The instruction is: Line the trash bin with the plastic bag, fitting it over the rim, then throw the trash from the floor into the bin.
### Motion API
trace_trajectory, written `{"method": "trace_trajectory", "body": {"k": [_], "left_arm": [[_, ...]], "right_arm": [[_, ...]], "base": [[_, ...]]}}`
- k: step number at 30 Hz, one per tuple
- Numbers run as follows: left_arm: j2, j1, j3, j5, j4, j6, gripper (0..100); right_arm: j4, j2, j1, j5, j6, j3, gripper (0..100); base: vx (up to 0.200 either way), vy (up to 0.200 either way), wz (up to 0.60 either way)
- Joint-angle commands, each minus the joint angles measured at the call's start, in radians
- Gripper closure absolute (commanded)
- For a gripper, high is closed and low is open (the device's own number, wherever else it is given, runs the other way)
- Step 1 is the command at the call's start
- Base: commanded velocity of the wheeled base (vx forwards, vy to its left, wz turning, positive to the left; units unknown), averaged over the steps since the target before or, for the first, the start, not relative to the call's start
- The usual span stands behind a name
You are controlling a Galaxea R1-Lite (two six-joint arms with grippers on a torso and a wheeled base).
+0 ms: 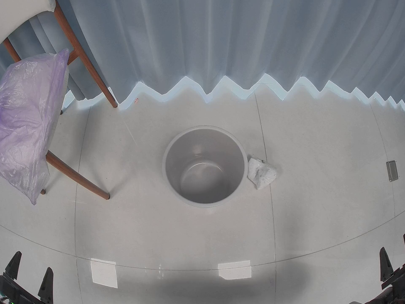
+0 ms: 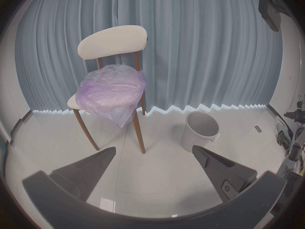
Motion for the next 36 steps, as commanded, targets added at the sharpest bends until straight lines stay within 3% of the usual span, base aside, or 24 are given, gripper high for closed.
{"method": "trace_trajectory", "body": {"k": [1, 17, 21, 29, 33, 34, 36], "left_arm": [[-0.016, 0.0, 0.018, 0.0, -0.003, -0.001, 0], [-0.016, 0.002, 0.018, -0.005, -0.017, 0.01, 0], [-0.016, 0.002, 0.018, 0.002, -0.184, 0.016, 0], [-0.016, 0.002, 0.018, 0.011, -0.186, 0.032, 0], [-0.016, 0.002, 0.018, 0.061, -0.192, 0.039, 0], [-0.016, 0.002, 0.018, 0.112, -0.189, 0.092, 0], [-0.016, 0.002, 0.018, 0.124, -0.184, 0.145, 0]], "right_arm": [[0.0, -0.017, 0.0, 0.0, 0.0, 0.016, 0], [0.0, -0.015, 0.0, 0.0, 0.0, 0.016, 0], [0.0, -0.015, 0.0, 0.0, 0.0, 0.016, 0], [0.0, -0.017, 0.0, 0.0, 0.0, 0.016, 0], [0.0, -0.015, 0.0, 0.0, 0.0, 0.016, 0], [0.0, -0.017, 0.0, 0.0, 0.0, 0.016, 0], [0.0, -0.015, 0.0, 0.0, 0.0, 0.016, 0]], "base": [[0.0, 0.0, 0.0], [0.0, 0.0, 0.0], [0.0, 0.0, 0.0], [0.0, 0.0, 0.0], [0.0, 0.0, 0.0], [0.0, 0.0, 0.0], [0.0, 0.0, 0.0]]}}
